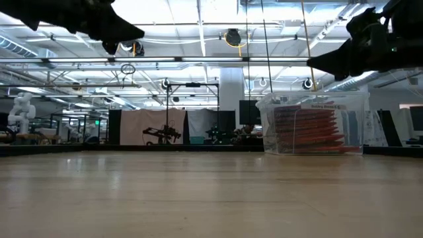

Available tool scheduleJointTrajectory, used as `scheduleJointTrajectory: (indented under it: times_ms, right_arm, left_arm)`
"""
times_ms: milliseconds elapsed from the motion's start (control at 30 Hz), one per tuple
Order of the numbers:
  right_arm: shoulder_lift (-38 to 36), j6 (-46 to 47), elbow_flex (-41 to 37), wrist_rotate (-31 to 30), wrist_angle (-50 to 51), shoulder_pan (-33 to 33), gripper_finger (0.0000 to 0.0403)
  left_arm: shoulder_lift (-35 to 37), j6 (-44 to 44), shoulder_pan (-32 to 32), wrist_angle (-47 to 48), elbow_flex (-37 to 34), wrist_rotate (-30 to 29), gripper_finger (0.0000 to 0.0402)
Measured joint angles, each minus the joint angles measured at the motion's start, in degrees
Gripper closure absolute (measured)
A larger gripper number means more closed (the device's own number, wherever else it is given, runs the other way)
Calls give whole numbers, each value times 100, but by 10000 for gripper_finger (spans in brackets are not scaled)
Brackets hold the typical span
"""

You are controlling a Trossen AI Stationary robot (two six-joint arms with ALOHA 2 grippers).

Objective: Sort popcorn bags into baskets
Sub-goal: Return to Home Position

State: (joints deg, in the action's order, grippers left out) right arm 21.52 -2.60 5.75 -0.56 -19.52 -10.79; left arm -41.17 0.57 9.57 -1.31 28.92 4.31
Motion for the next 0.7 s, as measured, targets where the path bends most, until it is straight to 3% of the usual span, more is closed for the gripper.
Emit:
scheduleJointTrajectory:
  times_ms: [200, 433, 700]
  right_arm:
    - [0, 60, -10, -534, 3, 492, 403]
    - [-2, 47, -14, -574, 161, 978, 403]
    - [-4, -7, -336, -694, -327, 1277, 403]
  left_arm:
    - [0, 108, -154, -349, -350, -236, 401]
    - [59, -55, -308, -329, -491, -344, 401]
    - [445, -284, -337, -340, -967, -443, 401]
